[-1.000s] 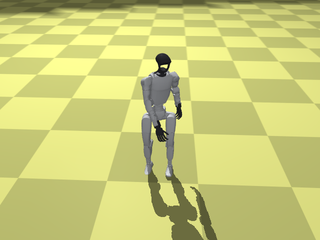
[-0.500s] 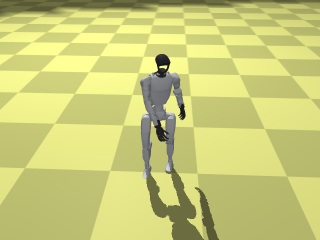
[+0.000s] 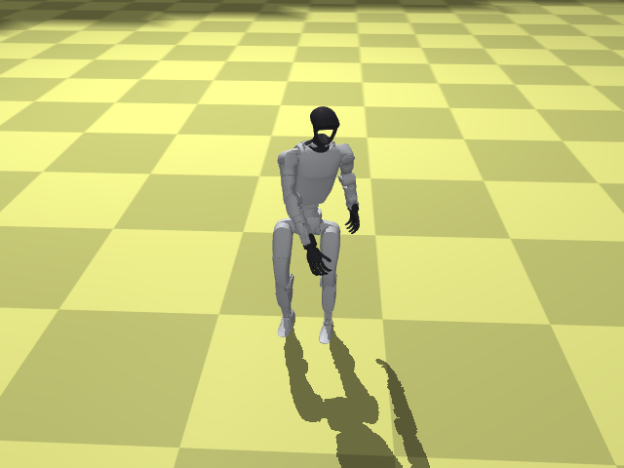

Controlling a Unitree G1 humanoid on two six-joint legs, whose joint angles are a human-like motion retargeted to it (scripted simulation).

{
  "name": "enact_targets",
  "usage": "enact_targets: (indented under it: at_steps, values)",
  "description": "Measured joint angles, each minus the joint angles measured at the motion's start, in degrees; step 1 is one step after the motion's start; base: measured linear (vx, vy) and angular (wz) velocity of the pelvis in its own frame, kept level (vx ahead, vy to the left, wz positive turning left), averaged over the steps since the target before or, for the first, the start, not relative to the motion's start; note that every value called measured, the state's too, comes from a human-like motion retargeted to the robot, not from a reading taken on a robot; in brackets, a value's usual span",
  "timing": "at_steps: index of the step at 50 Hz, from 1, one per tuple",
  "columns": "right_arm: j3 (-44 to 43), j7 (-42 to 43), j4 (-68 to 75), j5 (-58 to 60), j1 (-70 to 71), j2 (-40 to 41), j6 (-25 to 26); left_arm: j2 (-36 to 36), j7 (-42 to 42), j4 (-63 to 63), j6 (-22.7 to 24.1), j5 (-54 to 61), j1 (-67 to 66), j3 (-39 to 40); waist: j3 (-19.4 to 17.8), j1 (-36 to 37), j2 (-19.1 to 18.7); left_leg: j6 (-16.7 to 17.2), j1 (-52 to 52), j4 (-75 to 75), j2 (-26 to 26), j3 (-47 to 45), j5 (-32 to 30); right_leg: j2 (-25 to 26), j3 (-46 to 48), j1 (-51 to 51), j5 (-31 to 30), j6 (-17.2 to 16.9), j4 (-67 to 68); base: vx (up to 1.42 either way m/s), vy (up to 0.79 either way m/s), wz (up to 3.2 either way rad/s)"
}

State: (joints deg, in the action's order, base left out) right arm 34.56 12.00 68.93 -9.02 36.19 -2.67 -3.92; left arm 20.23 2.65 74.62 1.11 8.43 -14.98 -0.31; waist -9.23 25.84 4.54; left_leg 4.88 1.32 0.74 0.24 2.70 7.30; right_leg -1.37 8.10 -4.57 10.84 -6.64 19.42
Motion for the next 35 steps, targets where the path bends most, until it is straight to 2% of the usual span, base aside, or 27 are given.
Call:
enact_targets:
  at_steps: [4, 8, 12, 17, 21, 23, 25, 27, 30, 35]
  values:
    - [0.84, 0.41, -0.84, -0.1, 0.09, -0.24, -0.1, 0.12, -0.59, -0.26, 0.15, 1.9, 0.86, 0.32, 0.21, -2.48, 0.03, 1.43, 1.6, -0.42, -0.78, 0.45, 1.28, -1.35, 5.39, -2.78, -2.88, -2.03, -7.23, 0.29, 0.0, 0.21]
    - [0.58, 0.13, -0.23, 0.48, 0.31, -0.19, 0.34, -0.03, -0.33, 0.12, 1.16, 3.58, 0.78, -0.47, 0.53, -5.23, 0.56, 1.38, 3.64, -0.55, -3.11, 1.69, 3.23, -1.75, 1.56, -3.29, -12.3, -4.36, -15.14, 0.32, -0.02, 0.32]
    - [-0.77, 0.52, 1.84, 0.42, 0.92, -0.44, 0.88, -0.6, -0.6, 0.85, 1.01, 3.22, 1.15, -0.35, 0.84, -4.02, 0.38, -0.2, 4.54, 1.8, -4.56, 0.96, 4.15, -2.76, -0.15, -2.09, -10.06, -4.0, -13.72, 0.31, -0.02, -0.19]
    - [-2.16, -0.02, 4.27, 1.05, 0.74, -1.3, 2.37, -2.19, 0.43, 0.29, 0.28, 2.04, -0.65, -1.26, -0.13, -0.31, 2.26, -5.39, -1.17, 12.22, -9.07, -0.43, 3.79, -6.38, -2.81, 0.47, -9.27, -5.49, -14.43, 0.28, 0.01, -0.34]
    - [-2.47, -0.96, 4.22, 1.9, 0.42, -1.84, 2.25, -2.41, 0.87, 0.21, 0.2, -0.67, -1.73, -1.93, -0.12, 1.76, 3.52, -4.5, -5.88, 8.52, -7.63, -4.3, 5.2, -7.01, -2.94, 1.55, -7.96, -7.4, -14.57, 0.29, 0.03, -0.11]
    - [-2.3, -1.57, 3.58, 2.29, 0.39, -2.06, 1.63, -2.17, 0.86, 0.71, 0.46, -1.76, -1.45, -1.98, -0.1, 2.82, 3.62, -3.01, -6.52, 2.22, -5.7, -5.64, 2.29, -6.14, -2.69, 2.35, -7.03, -7.89, -14.49, 0.31, 0.04, -0.11]
    - [-1.81, -1.91, 2.55, 2.42, -0.14, -2.31, 0.94, -2.08, 0.65, 1.07, 0.85, -2.14, -1.55, -2.13, 0.14, 3.67, 3.22, -1.14, -6.61, -2.29, -3.88, -4.78, -4.04, -4.72, -2.45, 3.56, -5.9, -7.68, -14.32, 0.32, 0.05, -0.1]
    - [-1.69, -1.82, 1.31, 2.91, -1.46, -2.55, 0.28, -2.09, 0.64, 0.89, 1.25, -2.62, -2.47, -2.29, 1.35, 3.61, 3.4, -0.29, -7.09, -2.05, -3.07, -3.32, -6.17, -3.85, -2.21, 4.11, -4.88, -7.3, -13.98, 0.32, 0.06, 0.08]
    - [-1.68, -1.8, -0.05, 1.95, -2.06, -2.98, 0.0, -1.86, 0.48, 0.45, 1.23, -1.74, -2.11, -2.85, 1.09, 2.63, 3.42, -0.14, -5.64, -0.52, -2.49, -2.29, -3.34, -2.96, -1.94, 5.47, -3.99, -5.62, -12.62, 0.29, 0.05, 0.31]
    - [-1.42, -2.11, -0.05, -0.11, -2.64, -3.02, -0.72, -0.8, 0.12, -0.59, 1.31, -1.2, -0.61, -3.23, 0.65, 0.29, 1.27, 1.15, -0.89, -2.37, 0.21, -0.1, -2.27, -0.3, 0.17, 2.91, 0.05, -0.11, -4.74, 0.27, 0.02, 0.36]
